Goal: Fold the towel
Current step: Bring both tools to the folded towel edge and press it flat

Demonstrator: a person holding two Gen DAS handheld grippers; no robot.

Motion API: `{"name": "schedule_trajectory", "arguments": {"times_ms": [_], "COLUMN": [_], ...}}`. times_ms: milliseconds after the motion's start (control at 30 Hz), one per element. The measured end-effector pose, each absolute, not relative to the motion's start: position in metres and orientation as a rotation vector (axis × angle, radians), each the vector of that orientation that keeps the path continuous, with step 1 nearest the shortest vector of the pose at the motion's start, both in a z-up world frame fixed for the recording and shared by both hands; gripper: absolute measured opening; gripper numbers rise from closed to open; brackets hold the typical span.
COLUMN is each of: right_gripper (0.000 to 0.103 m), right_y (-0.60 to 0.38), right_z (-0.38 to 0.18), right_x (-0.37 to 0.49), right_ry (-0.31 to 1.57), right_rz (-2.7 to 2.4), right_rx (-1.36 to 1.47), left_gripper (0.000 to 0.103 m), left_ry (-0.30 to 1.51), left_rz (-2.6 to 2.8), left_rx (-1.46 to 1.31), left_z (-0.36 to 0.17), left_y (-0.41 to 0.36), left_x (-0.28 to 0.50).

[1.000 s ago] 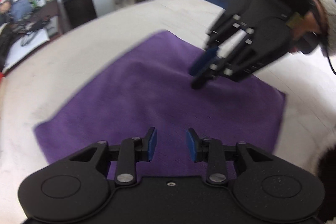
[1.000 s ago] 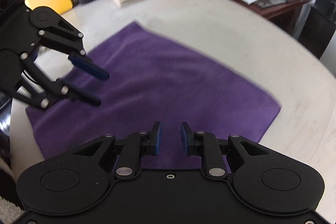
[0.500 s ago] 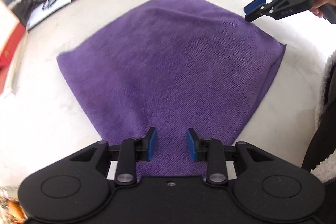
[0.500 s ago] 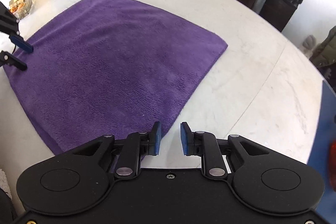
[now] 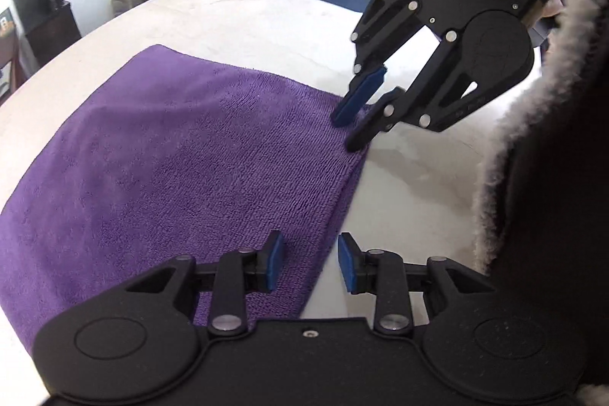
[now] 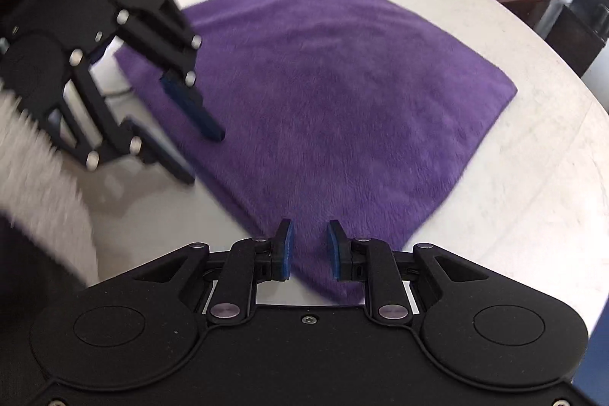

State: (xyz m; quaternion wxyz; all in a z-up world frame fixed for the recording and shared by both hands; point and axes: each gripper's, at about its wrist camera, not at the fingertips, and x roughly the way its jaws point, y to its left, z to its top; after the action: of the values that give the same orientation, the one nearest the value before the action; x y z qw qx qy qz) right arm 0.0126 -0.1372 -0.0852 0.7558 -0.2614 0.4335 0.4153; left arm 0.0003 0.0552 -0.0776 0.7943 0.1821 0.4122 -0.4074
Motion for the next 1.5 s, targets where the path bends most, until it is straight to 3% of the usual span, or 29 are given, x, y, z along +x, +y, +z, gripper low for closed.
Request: {"name": "schedule_trajectory", "arguments": {"times_ms": [600,667,867,933,1033,1500], "right_gripper": [0.020,0.027,0.028,0.027,0.015,0.016], "right_y": [-0.124,-0.123,-0.102,-0.097,-0.095,-0.107], "right_z": [-0.079,-0.073,-0.083,-0.086,-0.080,-0.073], "right_x": [0.005,-0.004,-0.013,-0.011,0.000,-0.001], "right_ry": [0.869,0.849,0.866,0.887,0.912,0.915], "right_rz": [0.950,1.016,1.107,1.117,1.119,1.136], "right_rx": [-0.536,-0.531,-0.655,-0.678,-0.627,-0.650], "left_gripper": [0.030,0.030,0.030,0.030,0.031,0.031], "left_ry": [0.942,0.946,0.966,0.964,0.961,0.965], "left_rz": [-0.942,-0.908,-0.889,-0.888,-0.888,-0.897], "left_rx": [0.256,0.267,0.278,0.271,0.266,0.252], "left_z": [-0.077,-0.079,-0.085,-0.087,-0.089,-0.089], "left_y": [0.086,0.094,0.098,0.096,0.093,0.091], "left_x": [0.005,0.006,0.001,0.001,-0.001,0.000]}}
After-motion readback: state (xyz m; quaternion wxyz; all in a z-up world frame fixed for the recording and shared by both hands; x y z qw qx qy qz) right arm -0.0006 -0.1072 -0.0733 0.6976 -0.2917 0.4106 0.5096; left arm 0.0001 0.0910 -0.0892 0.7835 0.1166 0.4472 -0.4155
